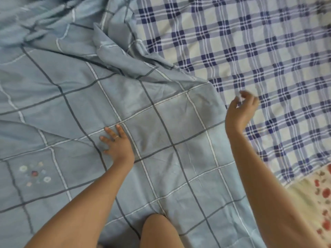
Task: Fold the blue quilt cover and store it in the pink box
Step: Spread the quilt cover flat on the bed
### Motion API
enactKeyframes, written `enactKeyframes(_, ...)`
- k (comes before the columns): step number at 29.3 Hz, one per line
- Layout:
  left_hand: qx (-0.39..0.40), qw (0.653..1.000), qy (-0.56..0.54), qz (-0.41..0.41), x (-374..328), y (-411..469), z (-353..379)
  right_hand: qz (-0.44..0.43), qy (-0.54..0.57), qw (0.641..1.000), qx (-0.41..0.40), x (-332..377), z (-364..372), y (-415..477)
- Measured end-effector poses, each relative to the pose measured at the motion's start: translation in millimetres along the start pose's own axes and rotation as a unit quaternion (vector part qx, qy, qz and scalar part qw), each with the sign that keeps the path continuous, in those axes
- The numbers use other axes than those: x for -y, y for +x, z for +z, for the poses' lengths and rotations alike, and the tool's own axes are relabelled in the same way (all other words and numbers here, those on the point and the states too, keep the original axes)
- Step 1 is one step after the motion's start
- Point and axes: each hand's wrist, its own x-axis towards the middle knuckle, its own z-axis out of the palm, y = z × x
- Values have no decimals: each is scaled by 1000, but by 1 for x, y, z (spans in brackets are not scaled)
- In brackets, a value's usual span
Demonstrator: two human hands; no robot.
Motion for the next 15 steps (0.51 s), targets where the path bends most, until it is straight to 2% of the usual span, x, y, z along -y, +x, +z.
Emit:
enactKeyframes(3, 18, 1000, -4, -12, -4, -3, -5, -43, -23, 990, 135, -18, 1, -76)
enactKeyframes(5, 15, 1000, 6, -8, -6, -1, -6, 26, -28, 978, 206, -36, 5, -117)
enactKeyframes(7, 10, 1000, 14, -2, -2, 1, -3, 132, -4, 970, 203, -48, 9, -127)
enactKeyframes(9, 5, 1000, 18, 3, -1, 2, 0, 146, -11, 974, 171, -55, 12, -117)
enactKeyframes(12, 7, 1000, 18, 5, 1, 2, 1, 149, -34, 974, 170, -56, 15, -88)
enactKeyframes(15, 2, 1000, 29, 2, 3, 3, 3, 232, -35, 960, 155, -52, 16, -59)
